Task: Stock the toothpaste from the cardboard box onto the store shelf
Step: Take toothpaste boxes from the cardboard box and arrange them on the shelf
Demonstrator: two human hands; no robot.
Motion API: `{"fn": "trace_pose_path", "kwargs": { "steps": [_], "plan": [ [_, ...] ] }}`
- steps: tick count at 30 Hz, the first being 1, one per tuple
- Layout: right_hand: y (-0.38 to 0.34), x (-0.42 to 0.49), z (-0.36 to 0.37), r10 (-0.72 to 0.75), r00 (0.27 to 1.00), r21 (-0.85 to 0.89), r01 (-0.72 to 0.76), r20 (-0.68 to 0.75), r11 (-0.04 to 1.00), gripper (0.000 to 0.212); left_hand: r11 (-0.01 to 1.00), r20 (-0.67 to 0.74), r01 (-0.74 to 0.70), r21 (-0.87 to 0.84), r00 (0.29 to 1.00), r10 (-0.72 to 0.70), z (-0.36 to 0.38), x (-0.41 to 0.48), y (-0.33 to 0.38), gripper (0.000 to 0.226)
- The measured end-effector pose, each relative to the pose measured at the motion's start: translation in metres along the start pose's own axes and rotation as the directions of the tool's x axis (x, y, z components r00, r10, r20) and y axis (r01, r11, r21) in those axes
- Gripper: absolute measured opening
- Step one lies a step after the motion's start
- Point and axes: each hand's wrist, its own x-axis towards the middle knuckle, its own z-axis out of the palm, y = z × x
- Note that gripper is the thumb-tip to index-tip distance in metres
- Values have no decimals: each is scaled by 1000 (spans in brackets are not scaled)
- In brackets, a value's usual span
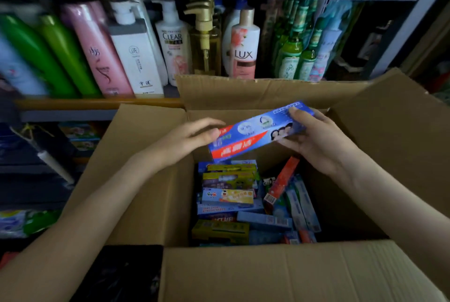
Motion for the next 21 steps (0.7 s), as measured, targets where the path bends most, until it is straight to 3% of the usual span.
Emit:
{"fn": "trace_pose_path", "kwargs": {
  "steps": [3,6,9,11,15,21],
  "plan": [
    [-2,-18,7,114,993,130,-109,-30,986,33,946,-80,-103,-309,993,82,11,-33,18,79],
    [-1,-39,25,182,982,81,-186,53,979,27,889,-340,-191,-415,939,43,24,-61,37,51],
    [2,-55,46,250,953,-279,-197,169,940,41,840,-619,-209,-501,764,-180,25,-88,52,16],
    [9,-64,63,241,934,-408,-117,266,906,46,823,-716,-180,-538,612,-335,19,-110,56,26],
    [28,-87,102,185,872,-394,9,453,919,38,772,-696,-48,-634,471,-542,4,-161,56,48],
    [57,-107,165,131,836,-517,199,533,832,36,708,-632,33,-705,422,-649,-29,-234,29,68]
  ]
}}
